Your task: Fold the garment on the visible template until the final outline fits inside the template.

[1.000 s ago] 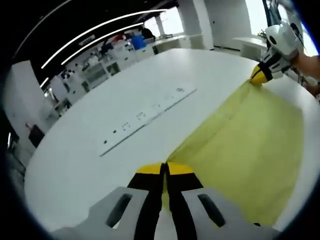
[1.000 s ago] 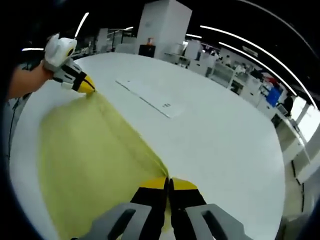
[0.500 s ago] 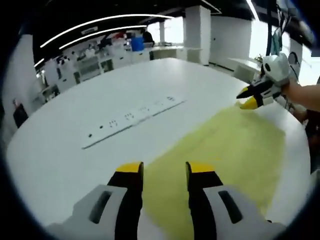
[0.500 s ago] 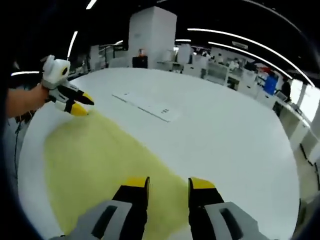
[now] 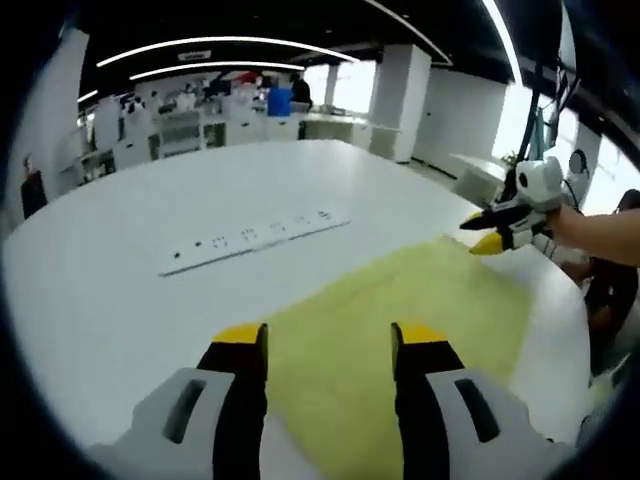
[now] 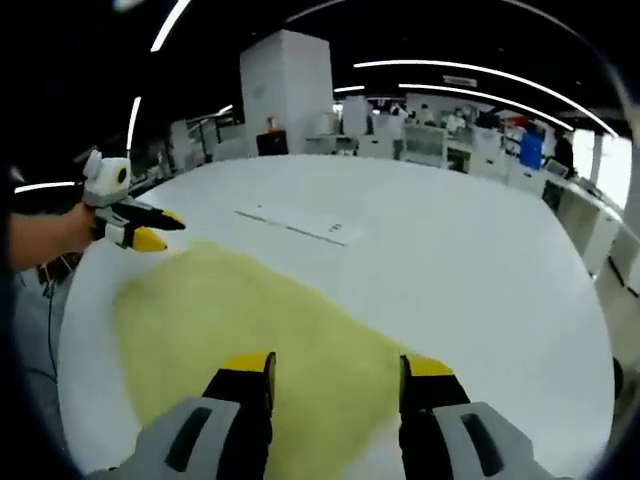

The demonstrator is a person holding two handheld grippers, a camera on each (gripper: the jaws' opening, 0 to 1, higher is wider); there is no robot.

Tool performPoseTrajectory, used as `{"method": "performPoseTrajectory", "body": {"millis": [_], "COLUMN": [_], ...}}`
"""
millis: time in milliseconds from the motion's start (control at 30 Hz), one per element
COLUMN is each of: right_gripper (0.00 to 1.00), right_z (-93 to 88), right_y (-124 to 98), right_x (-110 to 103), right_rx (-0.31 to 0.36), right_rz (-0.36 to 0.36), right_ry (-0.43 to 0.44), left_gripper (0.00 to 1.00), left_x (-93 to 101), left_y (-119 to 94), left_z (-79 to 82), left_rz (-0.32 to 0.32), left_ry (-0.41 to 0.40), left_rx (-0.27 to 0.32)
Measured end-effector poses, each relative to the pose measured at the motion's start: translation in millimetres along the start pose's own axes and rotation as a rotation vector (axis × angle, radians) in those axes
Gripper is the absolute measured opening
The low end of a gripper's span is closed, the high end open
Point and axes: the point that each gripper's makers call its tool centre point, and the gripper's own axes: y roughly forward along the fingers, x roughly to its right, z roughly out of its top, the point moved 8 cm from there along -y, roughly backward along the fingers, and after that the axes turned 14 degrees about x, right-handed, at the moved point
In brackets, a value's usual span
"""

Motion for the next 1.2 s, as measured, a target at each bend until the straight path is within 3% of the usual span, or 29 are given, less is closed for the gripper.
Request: {"method": "performPoseTrajectory", "body": {"millis": [367,700,1200], "right_gripper": [0.49,0.49,0.49], "right_z": [-1.6,-13.2,-23.8], "right_y": [-21.0,-39.7,-64.8], "right_x": [-12.5,-22.0,-39.1], "right_rx": [0.027,0.058,0.077], "right_rz": [0.012,0.016,0.024], "right_ry": [0.011,0.045,0.049], "left_gripper": [0.5,0.48,0.45], "left_x": [13.1,23.1,41.7], "left_y": [-20.6,-44.7,-69.9], "left_z": [-5.3,-21.7,-24.8], "left_rz": [-0.008,-0.005,-0.011], "left_ry": [-0.03,-0.056,-0.062], "left_rx": [0.008,0.004,0.026]}}
